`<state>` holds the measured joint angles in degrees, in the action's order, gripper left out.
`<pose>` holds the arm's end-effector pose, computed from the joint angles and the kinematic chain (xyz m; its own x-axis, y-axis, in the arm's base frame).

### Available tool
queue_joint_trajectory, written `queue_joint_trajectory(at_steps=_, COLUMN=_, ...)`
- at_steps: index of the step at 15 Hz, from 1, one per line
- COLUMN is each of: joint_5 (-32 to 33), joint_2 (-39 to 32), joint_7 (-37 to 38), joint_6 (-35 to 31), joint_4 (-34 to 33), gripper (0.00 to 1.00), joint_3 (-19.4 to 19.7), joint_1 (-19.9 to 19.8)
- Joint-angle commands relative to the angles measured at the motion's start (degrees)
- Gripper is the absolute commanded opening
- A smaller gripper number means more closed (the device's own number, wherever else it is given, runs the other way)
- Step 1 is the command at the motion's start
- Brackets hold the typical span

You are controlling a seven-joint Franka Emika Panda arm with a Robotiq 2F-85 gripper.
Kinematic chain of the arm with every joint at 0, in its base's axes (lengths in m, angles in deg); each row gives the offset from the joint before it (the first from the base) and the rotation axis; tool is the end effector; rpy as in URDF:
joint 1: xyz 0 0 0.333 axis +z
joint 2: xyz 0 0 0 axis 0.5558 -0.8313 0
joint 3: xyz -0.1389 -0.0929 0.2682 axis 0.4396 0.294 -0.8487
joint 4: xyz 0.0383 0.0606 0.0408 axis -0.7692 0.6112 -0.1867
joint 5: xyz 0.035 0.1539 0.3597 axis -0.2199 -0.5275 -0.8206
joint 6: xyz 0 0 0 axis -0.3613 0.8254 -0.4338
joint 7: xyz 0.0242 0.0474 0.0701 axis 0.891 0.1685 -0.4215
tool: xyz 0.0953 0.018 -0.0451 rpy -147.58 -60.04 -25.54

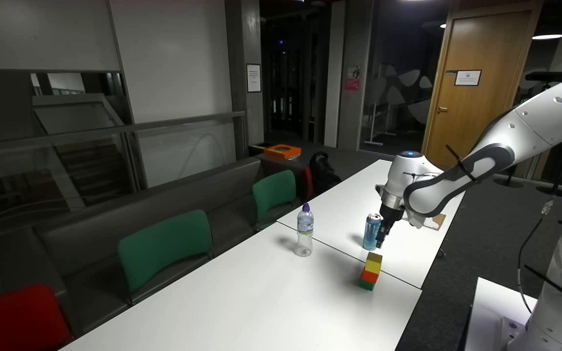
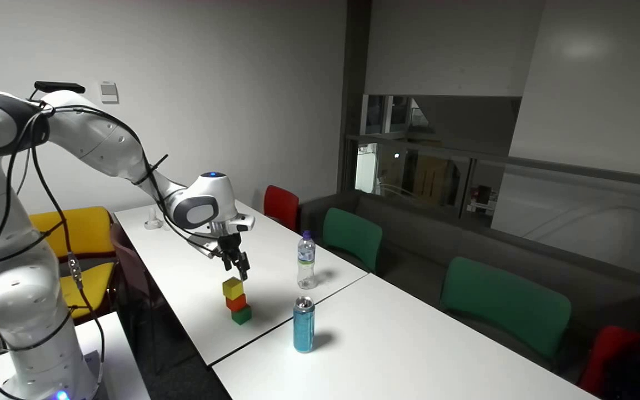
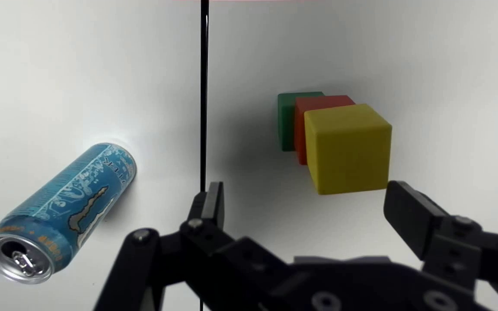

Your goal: Stack the three blocks together.

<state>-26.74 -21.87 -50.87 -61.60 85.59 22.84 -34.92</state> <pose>0.4426 -0.0243 0.3301 0.9849 0.0844 0.1514 0.0780 -0.9958 0.0478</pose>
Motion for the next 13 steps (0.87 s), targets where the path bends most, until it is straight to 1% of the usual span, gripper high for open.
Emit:
queue_joint_trajectory(at_steps=1, joint_5=0.0, joint_2=0.7, joint_7=0.0, joint_6=0.0, joint_4=0.4, gripper=1.0, joint_3=-0.1, joint_1=-0.2)
queue_joint_trajectory(at_steps=13, joint_5=0.0, joint_2=1.5, joint_7=0.0, joint_6=0.0, joint_4=1.1, gripper=1.0, joint_3=-0.1, joint_1=-0.3)
